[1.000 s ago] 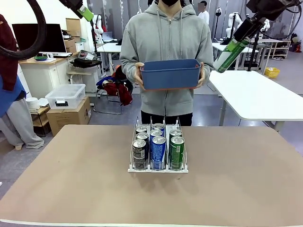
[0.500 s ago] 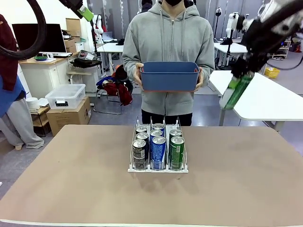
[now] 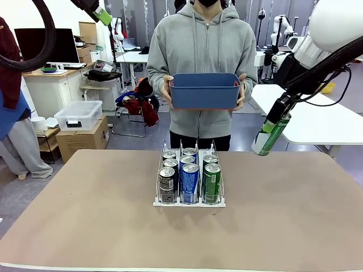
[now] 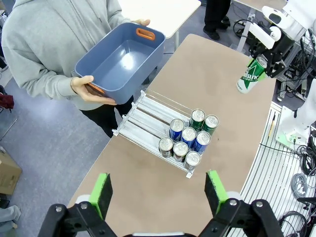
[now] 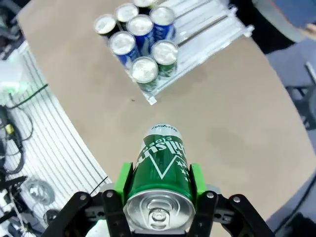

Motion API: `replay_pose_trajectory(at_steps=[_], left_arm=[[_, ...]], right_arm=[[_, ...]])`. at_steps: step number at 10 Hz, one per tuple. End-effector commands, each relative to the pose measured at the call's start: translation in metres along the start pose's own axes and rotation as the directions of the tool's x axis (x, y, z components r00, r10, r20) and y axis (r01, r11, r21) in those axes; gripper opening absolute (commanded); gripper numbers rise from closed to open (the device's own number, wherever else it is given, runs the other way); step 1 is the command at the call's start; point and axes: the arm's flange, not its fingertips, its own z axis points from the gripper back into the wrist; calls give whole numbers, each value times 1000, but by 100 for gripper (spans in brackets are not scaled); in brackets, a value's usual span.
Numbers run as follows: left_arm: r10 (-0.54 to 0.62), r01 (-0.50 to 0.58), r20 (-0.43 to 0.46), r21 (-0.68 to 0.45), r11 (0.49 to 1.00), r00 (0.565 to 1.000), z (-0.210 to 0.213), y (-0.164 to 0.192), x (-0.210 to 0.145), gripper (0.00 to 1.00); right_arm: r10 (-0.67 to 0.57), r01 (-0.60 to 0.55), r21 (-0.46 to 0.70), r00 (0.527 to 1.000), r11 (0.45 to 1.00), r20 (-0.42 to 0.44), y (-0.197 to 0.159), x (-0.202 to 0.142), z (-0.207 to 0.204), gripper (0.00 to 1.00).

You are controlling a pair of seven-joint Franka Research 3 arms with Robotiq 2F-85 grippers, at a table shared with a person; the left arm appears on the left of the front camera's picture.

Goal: Fill the beverage cans into the dispenser.
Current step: Place the picked Sprite in the line of the Automatic Can Dispenser with the same cans.

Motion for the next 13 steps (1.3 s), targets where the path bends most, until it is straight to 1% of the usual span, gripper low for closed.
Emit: replay_pose_trajectory(at_steps=[1, 5, 6, 7, 8, 9, 11, 12, 13], left_arm=[[-6, 6, 6, -15, 1000, 1000, 1, 0, -4, 100], [-6, 6, 6, -15, 1000, 1000, 1, 0, -4, 100], [-6, 6, 6, -15, 1000, 1000, 1, 0, -4, 100], [-6, 6, 6, -15, 1000, 1000, 1, 0, -4, 100], [-6, 6, 6, -15, 1000, 1000, 1, 0, -4, 100], [-6, 6, 6, -15, 1000, 1000, 1, 0, -4, 100], [-6, 6, 6, -15, 1000, 1000, 1, 0, -4, 100], [-6, 6, 6, -15, 1000, 1000, 1, 0, -4, 100], [-6, 6, 6, -15, 1000, 1000, 1, 0, -4, 100]], right_arm=[[-46, 46, -50, 999, 998, -7, 2, 1, 2, 58], [-46, 46, -50, 999, 998, -7, 2, 1, 2, 58], [-26, 26, -13, 1000, 1000, -12, -1, -1, -1, 58], [-46, 47, -39, 999, 998, 12, 2, 5, -6, 58], [-55, 58, -44, 997, 997, 60, 9, 8, -16, 58], [-66, 75, -82, 991, 994, 117, 21, 5, -22, 58], [-58, 76, -98, 984, 992, 171, 37, 5, -29, 58], [-56, 81, -122, 980, 989, 191, 54, 3, -33, 58], [-24, 53, -151, 981, 987, 192, 60, 2, -36, 58]])
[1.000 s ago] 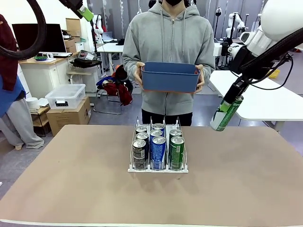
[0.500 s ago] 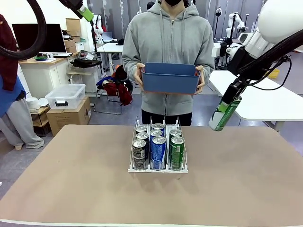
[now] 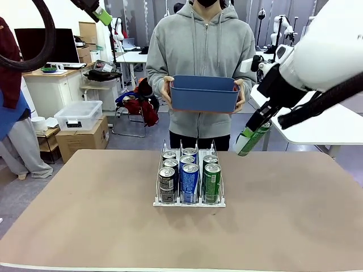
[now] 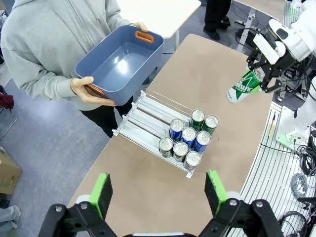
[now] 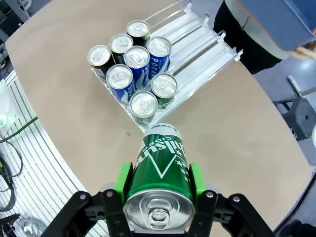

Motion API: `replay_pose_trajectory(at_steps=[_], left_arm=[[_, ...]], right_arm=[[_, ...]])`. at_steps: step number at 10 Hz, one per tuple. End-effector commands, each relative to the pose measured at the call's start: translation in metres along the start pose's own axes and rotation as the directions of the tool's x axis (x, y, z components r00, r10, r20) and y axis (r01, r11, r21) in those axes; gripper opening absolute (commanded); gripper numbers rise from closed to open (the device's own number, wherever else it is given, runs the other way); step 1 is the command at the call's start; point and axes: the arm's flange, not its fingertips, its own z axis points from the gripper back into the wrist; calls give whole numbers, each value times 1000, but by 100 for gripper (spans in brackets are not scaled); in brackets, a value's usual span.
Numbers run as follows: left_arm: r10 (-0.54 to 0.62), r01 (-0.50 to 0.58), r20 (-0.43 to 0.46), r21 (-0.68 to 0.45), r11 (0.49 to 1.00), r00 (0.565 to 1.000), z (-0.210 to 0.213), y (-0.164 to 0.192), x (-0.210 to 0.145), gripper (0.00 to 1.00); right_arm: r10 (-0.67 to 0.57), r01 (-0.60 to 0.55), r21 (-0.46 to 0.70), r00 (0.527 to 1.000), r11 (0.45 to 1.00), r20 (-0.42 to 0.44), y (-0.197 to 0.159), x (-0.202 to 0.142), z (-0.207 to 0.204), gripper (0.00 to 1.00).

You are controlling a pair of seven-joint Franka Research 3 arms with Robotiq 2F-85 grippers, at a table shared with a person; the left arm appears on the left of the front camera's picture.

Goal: Fill the beverage cans into the dispenser.
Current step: Place the picked Sprite in the line of the Automatic Can Dispenser with the same cans.

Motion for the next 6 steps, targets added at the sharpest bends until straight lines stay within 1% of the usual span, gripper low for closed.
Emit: replay_pose_trajectory(at_steps=[1, 2, 3, 4, 5, 6], left_arm=[[-6, 6, 6, -15, 1000, 1000, 1, 0, -4, 100], [-6, 6, 6, -15, 1000, 1000, 1, 0, -4, 100], [-6, 6, 6, -15, 1000, 1000, 1, 0, -4, 100], [-6, 6, 6, -15, 1000, 1000, 1, 0, -4, 100], [-6, 6, 6, -15, 1000, 1000, 1, 0, -4, 100], [-6, 6, 6, -15, 1000, 1000, 1, 0, -4, 100]], right_arm=[[30, -27, -51, 998, 998, 57, 22, -8, -7, 58], [19, -11, -97, 996, 995, 84, 36, -9, -13, 58], [38, -30, -96, 995, 995, 90, 44, -12, -15, 58], [53, -46, -86, 995, 995, 86, 52, -15, -15, 58], [74, -67, -97, 994, 993, 75, 61, -14, -25, 58], [112, -108, -82, 993, 991, 48, 66, -13, -36, 58]])
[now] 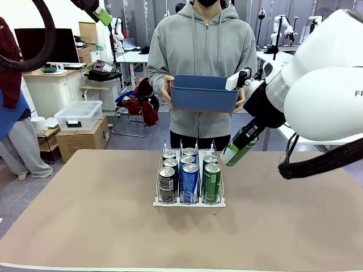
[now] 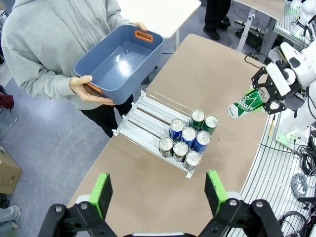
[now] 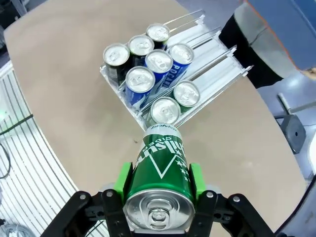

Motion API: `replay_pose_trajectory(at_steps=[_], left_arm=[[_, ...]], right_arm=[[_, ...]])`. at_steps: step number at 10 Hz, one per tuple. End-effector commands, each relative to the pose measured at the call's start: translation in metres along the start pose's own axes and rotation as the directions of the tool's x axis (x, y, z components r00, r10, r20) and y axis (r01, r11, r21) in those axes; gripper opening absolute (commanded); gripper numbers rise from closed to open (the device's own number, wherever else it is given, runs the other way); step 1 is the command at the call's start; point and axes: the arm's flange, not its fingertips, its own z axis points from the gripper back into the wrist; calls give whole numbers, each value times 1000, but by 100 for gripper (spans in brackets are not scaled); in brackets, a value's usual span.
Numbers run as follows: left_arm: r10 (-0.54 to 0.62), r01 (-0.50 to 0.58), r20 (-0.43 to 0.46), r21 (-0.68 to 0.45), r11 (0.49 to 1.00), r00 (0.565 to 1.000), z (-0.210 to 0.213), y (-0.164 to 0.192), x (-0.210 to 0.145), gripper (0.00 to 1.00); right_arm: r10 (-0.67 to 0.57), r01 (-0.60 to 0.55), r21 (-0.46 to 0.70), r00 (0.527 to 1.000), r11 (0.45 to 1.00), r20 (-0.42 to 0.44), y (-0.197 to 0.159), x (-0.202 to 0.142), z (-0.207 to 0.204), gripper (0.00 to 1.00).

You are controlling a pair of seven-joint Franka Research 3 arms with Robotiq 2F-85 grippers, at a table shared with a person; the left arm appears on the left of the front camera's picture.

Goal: Fill the beverage cans into the dispenser.
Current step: Place the picked Sprite in the line of the Automatic Can Dispenser with the same cans.

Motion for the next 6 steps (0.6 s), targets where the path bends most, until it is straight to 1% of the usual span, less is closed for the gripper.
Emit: replay_pose_trajectory(at_steps=[1, 3, 6], left_arm=[[-6, 6, 6, -15, 1000, 1000, 1, 0, -4, 100], [-6, 6, 6, -15, 1000, 1000, 1, 0, -4, 100], [-6, 6, 6, -15, 1000, 1000, 1, 0, -4, 100]], right_arm=[[35, -35, 15, 999, 999, -23, 9, 3, -17, 58], [57, -55, 38, 998, 998, -39, 18, 6, -26, 58], [107, -99, 78, 990, 992, -96, 24, 10, -38, 58]])
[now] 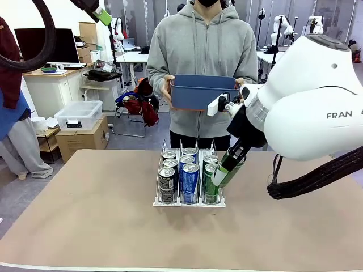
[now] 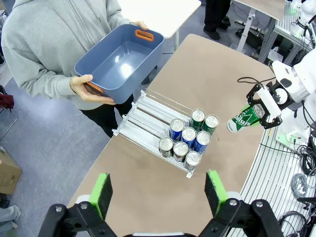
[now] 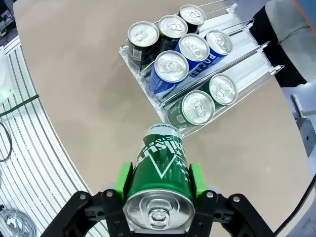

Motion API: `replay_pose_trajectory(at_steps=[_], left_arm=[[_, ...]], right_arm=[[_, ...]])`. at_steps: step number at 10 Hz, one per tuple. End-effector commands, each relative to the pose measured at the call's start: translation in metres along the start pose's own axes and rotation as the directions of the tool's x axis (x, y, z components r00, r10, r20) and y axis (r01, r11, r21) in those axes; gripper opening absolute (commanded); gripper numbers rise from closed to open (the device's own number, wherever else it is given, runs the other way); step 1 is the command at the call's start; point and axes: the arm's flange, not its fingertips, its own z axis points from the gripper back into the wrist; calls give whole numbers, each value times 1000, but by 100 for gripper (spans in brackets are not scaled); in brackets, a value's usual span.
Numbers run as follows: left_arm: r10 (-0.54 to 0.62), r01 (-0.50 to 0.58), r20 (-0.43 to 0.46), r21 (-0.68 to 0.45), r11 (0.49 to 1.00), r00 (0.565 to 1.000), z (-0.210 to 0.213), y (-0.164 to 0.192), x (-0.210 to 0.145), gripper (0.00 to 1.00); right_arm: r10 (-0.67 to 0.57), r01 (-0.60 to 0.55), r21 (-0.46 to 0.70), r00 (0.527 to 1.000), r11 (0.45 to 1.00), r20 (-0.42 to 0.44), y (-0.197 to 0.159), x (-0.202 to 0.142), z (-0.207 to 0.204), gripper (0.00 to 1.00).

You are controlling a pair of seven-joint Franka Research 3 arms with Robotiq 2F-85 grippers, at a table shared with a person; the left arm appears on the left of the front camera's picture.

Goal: Fill the beverage cans into the dispenser.
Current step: Place the picked Sprite in the line of the Automatic Can Dispenser with the same cans.

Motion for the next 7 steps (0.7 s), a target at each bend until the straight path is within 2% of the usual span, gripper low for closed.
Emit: replay_pose_trajectory(at_steps=[1, 4, 7], left_arm=[[-6, 6, 6, -15, 1000, 1000, 1, 0, -4, 100], [-6, 6, 6, -15, 1000, 1000, 1, 0, -4, 100], [-6, 6, 6, -15, 1000, 1000, 1, 0, -4, 100]], right_arm=[[44, -44, 21, 998, 999, -34, 1, 8, 0, 58], [20, -20, -3, 998, 1000, -58, 6, 12, -21, 58], [50, -49, 23, 997, 999, -66, 6, 18, -43, 58]])
